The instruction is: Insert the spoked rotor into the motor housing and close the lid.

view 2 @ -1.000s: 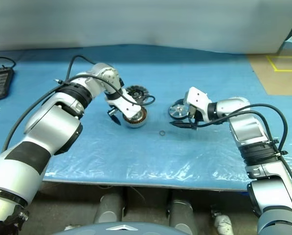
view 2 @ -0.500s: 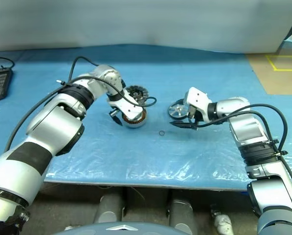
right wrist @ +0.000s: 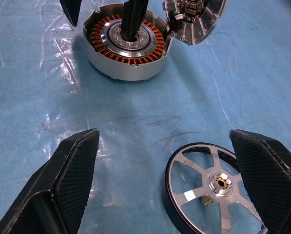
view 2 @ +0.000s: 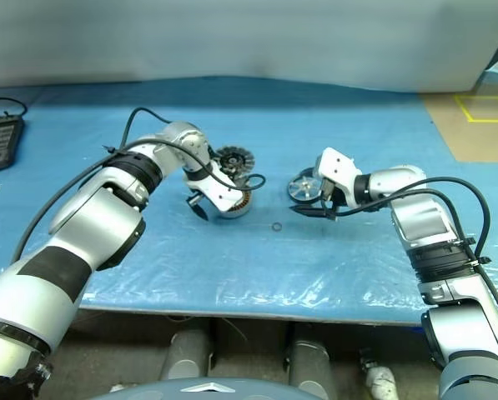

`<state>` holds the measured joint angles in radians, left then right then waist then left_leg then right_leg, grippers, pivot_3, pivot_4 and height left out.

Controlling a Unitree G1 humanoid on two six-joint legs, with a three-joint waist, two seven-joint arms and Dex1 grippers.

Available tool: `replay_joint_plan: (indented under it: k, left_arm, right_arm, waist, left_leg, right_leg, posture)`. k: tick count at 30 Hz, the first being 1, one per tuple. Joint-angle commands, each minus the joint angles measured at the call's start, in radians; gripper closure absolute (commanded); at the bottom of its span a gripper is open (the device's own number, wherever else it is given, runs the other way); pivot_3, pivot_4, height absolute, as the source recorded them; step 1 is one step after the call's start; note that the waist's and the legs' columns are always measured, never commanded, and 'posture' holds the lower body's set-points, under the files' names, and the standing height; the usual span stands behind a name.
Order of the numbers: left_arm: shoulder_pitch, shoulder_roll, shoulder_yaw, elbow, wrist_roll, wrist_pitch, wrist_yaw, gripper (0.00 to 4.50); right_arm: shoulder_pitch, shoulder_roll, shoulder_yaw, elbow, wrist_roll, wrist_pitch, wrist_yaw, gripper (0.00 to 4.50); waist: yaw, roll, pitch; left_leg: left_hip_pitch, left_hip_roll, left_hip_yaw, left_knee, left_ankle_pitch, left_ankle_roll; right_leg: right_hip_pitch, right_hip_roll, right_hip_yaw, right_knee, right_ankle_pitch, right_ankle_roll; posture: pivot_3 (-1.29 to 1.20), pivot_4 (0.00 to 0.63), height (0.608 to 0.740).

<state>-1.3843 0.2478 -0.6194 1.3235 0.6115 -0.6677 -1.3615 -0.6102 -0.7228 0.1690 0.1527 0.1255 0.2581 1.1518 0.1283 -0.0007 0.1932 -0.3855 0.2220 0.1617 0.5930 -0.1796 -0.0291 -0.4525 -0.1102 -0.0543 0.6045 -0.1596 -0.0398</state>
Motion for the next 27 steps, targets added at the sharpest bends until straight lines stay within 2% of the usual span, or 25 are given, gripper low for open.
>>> replay_joint_plan:
  k: [1,3,4,9,17,20,27]
  left_arm:
    - [0.009,-0.006,-0.014,0.009,0.018,-0.011,0.001,1.58]
    - [0.004,-0.005,-0.012,0.007,0.018,-0.013,0.021,2.27]
    - [0.003,-0.004,-0.014,0.007,0.019,-0.017,0.015,2.37]
    - [0.009,-0.001,-0.015,0.001,0.019,-0.049,0.003,2.37]
    - [-0.001,0.004,0.061,-0.068,-0.118,-0.147,-0.19,2.37]
    - [0.019,0.031,0.061,-0.112,-0.152,-0.15,-0.249,2.37]
    - [0.109,0.118,-0.004,-0.307,-0.221,-0.106,-0.253,2.37]
  right_arm:
    - [0.004,-0.01,-0.027,-0.036,0.009,-0.005,-0.008,0.0]
    - [0.003,-0.01,-0.029,-0.035,0.008,-0.005,-0.011,0.0]
    - [0.001,-0.01,-0.03,-0.033,0.007,-0.006,-0.011,0.0]
    - [-0.014,-0.012,-0.033,-0.014,0.007,-0.01,-0.014,0.0]
    - [-0.003,-0.043,-0.038,0.004,0.012,-0.017,0.005,0.0]
    - [0.002,-0.04,-0.037,0.004,0.011,-0.016,-0.001,0.0]
    - [-0.006,-0.022,-0.027,0.002,0.01,-0.014,-0.008,0.0]
  waist:
    - [0.0,0.0,0.0]
    - [-0.001,0.001,0.0]
    - [-0.001,0.001,0.0]
    - [-0.001,0.001,0.0]
    - [0.001,0.0,0.0]
    - [0.0,0.0,0.0]
    - [-0.004,0.0,0.0]
  left_leg:
    - [0.0,0.0,0.0,0.0,0.0,0.0]
    - [0.0,0.0,0.0,0.0,0.0,0.0]
    - [0.0,0.0,0.0,-0.001,0.0,0.0]
    - [0.0,0.0,0.0,-0.001,0.0,0.0]
    - [-0.002,0.0,0.001,-0.006,0.0,0.0]
    - [-0.003,0.0,0.001,-0.007,0.0,0.0]
    - [-0.002,0.001,0.004,-0.009,0.0,0.0]
  right_leg:
    - [0.0,0.0,0.0,0.0,0.0,0.0]
    - [0.0,0.0,0.0,0.0,0.0,0.0]
    - [0.0,0.0,0.0,0.0,0.0,0.0]
    - [0.0,0.0,0.0,0.0,0.0,0.0]
    - [-0.002,0.0,0.0,-0.003,0.0,0.0]
    - [-0.004,0.0,0.0,-0.003,0.0,0.0]
    - [-0.007,0.001,0.0,-0.001,0.0,0.0]
  posture:
    - [0.0,0.15,0.74]
    - [0.0,0.15,0.74]
    - [0.0,0.15,0.74]
    - [0.0,0.15,0.74]
    - [0.0,0.15,0.74]
    - [0.0,0.15,0.74]
    - [0.0,0.15,0.74]
